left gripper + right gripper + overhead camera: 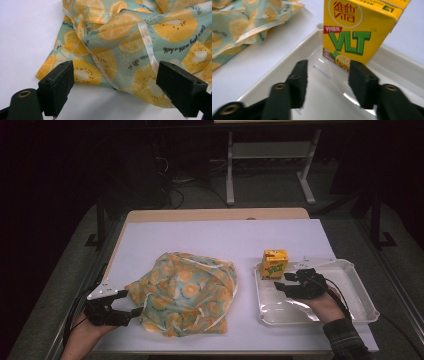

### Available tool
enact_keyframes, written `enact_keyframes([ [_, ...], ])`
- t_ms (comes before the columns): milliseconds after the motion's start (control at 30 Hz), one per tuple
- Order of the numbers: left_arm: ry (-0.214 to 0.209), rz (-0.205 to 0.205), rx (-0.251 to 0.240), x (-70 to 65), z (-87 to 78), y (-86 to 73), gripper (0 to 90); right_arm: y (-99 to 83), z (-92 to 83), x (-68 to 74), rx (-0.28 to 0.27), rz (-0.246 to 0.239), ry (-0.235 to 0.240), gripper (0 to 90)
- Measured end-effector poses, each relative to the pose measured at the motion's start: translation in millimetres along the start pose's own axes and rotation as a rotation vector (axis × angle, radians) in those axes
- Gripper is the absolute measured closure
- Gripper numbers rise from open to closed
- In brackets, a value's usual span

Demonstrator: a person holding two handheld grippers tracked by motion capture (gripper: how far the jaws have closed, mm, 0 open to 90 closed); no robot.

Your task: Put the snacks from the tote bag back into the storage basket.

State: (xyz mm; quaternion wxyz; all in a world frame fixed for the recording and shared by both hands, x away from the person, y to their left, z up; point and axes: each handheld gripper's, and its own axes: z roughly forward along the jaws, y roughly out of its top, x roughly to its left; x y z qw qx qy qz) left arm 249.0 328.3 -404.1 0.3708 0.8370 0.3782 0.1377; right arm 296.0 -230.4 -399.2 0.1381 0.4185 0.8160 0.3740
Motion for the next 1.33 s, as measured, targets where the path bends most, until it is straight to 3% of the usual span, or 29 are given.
enact_keyframes([
  [133, -0.002, 0.003, -0.001, -0.3, 0.1, 0.3, 14.4, -6.0, -8.2, 3.4, -0.015, 0.014, -0.017, 34.6],
  [667, -0.009, 0.017, 0.004, -1.2, 0.5, 0.5, 14.5, -29.3, -27.7, 10.6, -0.048, 0.023, -0.054, 18.8],
  [933, -0.018, 0.028, 0.008, -2.5, 1.7, 0.3, 14.5, -39.5, -35.5, 14.2, -0.071, 0.015, -0.066, 14.7],
  [1333, -0.025, 0.036, 0.016, -3.3, 2.7, 0.7, 14.5, -40.7, -36.6, 13.9, -0.084, 0.011, -0.069, 14.2],
])
